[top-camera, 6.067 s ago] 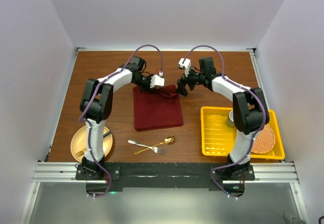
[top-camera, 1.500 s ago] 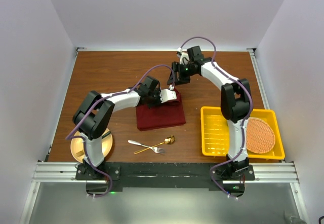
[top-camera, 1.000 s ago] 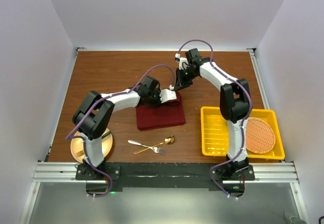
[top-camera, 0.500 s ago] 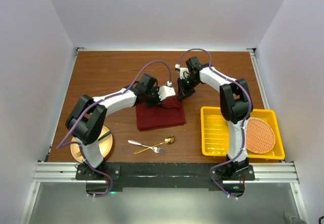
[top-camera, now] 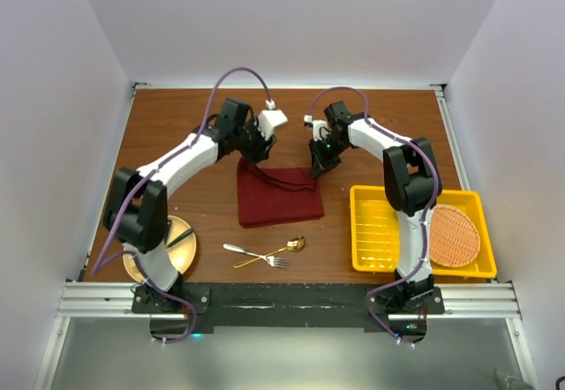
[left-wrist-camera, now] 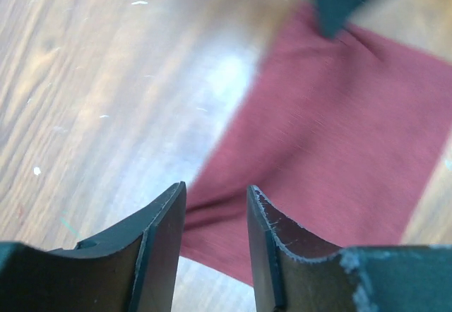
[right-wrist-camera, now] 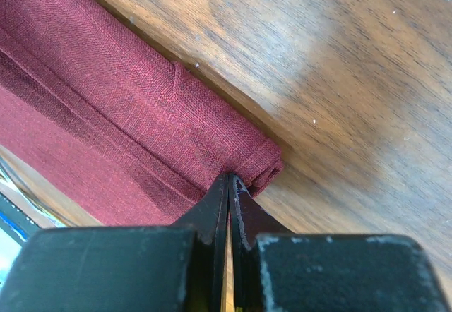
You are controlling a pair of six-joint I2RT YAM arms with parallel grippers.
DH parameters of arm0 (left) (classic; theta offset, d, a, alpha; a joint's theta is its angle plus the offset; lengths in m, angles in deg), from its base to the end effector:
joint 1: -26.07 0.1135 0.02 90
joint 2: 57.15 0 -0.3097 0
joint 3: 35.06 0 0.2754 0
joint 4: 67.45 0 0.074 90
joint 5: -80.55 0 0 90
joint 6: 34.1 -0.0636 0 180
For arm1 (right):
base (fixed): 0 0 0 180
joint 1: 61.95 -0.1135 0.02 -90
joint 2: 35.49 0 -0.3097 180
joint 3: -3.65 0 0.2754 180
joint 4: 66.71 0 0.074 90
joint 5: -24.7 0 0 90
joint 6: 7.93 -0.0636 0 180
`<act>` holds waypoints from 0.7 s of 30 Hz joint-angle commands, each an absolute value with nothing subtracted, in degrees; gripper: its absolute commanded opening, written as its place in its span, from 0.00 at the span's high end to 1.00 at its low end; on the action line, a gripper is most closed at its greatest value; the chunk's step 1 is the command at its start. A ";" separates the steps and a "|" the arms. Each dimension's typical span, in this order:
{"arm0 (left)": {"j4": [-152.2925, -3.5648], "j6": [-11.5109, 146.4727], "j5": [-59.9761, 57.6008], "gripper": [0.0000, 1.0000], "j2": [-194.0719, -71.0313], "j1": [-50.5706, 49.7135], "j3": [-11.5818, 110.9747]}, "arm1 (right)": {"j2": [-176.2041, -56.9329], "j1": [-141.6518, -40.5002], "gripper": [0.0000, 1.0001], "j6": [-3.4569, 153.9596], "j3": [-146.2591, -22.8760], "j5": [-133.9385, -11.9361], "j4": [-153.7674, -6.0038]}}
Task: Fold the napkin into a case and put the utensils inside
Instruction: Fold the lower triangle-folded napkin at the center of the board.
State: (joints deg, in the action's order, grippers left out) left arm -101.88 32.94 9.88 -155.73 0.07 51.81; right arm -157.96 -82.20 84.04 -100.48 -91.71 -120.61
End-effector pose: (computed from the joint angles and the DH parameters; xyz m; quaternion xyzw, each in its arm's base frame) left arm 0.3761 -0.2069 0.2672 0.4360 0.8063 -0.1655 0.3639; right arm 0.4477 0.1953 0.1634 -0.2200 0.9371 0.2467 0.1125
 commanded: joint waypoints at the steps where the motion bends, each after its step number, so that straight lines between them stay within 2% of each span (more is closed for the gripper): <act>1: -104.37 41.13 13.22 0.55 -162.60 3.65 59.96 | -155.11 -82.60 1.00 85.93 -100.16 -90.08 -119.98; 8: -109.63 43.86 14.89 0.53 -170.43 5.15 66.29 | -155.02 -82.60 1.00 86.46 -100.25 -90.08 -120.16; 10: -113.76 43.34 15.68 0.57 -171.93 5.59 66.91 | -155.02 -82.52 1.00 86.64 -100.34 -90.17 -120.34; 17: -117.56 40.26 18.15 0.80 -168.42 6.38 61.12 | -155.46 -82.60 1.00 86.64 -100.95 -90.17 -120.77; 21: -117.74 39.11 17.97 0.84 -167.27 6.38 57.61 | -155.81 -82.60 1.00 86.72 -101.57 -90.43 -120.95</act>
State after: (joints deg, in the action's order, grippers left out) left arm -115.91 40.85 16.09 -170.92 6.06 60.38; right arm -157.96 -82.31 85.38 -100.48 -91.69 -120.61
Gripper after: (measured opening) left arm 0.167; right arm 0.008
